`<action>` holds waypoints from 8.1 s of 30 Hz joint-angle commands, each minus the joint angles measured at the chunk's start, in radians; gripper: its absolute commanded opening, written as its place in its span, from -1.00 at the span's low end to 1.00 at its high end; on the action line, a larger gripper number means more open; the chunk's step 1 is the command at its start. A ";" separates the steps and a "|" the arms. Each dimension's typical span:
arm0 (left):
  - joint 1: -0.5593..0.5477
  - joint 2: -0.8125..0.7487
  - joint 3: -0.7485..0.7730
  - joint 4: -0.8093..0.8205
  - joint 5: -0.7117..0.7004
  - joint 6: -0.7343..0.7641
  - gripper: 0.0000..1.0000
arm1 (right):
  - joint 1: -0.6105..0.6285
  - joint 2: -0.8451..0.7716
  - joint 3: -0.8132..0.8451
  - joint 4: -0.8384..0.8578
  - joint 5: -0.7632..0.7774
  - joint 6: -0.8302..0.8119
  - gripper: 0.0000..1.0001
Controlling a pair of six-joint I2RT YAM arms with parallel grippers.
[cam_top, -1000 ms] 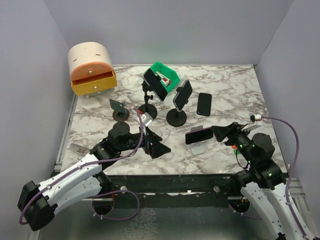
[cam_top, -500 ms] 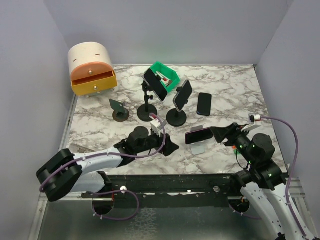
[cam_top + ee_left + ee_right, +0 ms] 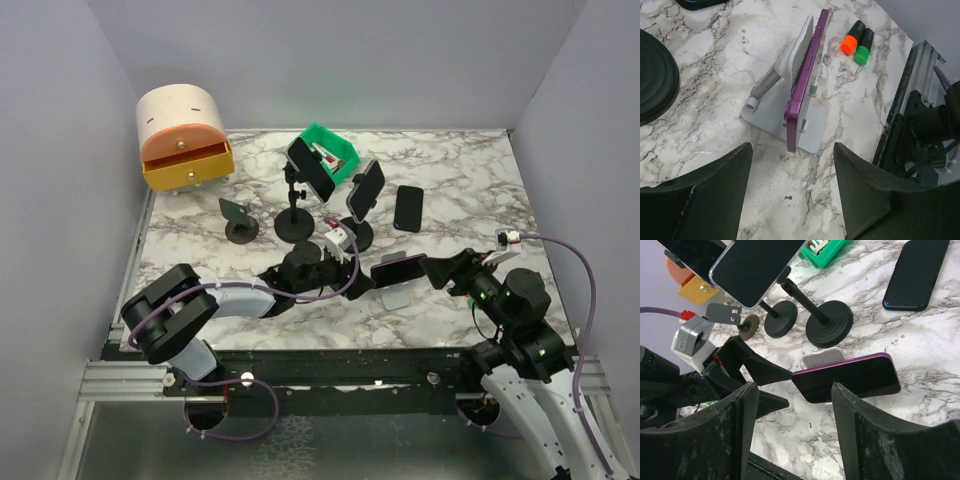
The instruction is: Remove the phone from the phone stand
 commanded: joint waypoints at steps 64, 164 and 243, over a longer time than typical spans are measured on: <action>-0.009 0.016 0.040 0.152 0.064 -0.009 -1.00 | 0.019 0.003 0.053 -0.057 0.013 0.029 0.29; -0.017 -0.936 0.235 -0.922 0.382 0.285 -1.00 | 0.706 0.816 0.726 -0.375 -0.273 -0.720 0.02; -0.016 -0.838 0.120 -0.185 0.161 -0.170 -0.95 | 0.708 0.420 0.098 0.896 -0.210 -0.082 -0.64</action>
